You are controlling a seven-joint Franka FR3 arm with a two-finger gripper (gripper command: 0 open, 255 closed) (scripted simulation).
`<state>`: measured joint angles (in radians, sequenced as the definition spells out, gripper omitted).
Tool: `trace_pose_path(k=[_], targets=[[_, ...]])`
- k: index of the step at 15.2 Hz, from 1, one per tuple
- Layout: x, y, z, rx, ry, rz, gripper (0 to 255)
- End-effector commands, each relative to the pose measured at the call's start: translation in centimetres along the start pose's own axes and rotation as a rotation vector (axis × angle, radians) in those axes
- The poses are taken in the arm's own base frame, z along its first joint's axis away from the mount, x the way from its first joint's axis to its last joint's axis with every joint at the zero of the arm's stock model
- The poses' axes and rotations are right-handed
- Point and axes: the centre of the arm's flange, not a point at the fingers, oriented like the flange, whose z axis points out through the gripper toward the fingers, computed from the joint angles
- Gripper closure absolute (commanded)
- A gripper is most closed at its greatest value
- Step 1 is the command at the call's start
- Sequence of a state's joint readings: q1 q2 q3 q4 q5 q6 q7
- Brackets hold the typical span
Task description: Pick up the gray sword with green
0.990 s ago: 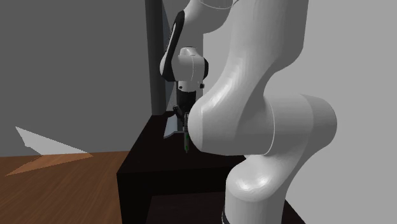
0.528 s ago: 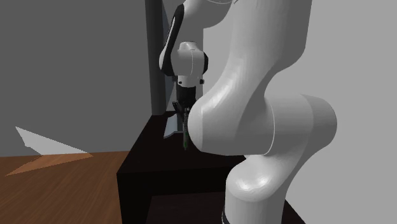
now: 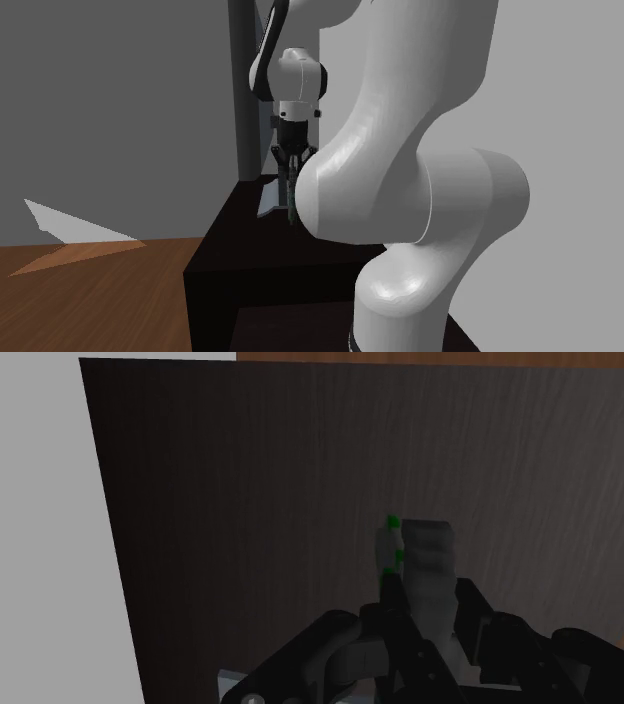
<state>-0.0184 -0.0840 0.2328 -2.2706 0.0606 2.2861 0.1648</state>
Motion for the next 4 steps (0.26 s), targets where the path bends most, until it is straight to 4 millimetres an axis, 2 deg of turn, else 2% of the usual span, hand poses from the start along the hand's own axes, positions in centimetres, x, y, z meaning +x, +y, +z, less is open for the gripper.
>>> trace_pose_path(k=[1,4], targets=[[0.05,-0.07,-1.06,0.0,0.0,0.0,255],[0.1,-0.1,-1.67,0.0,0.0,0.0,255]])
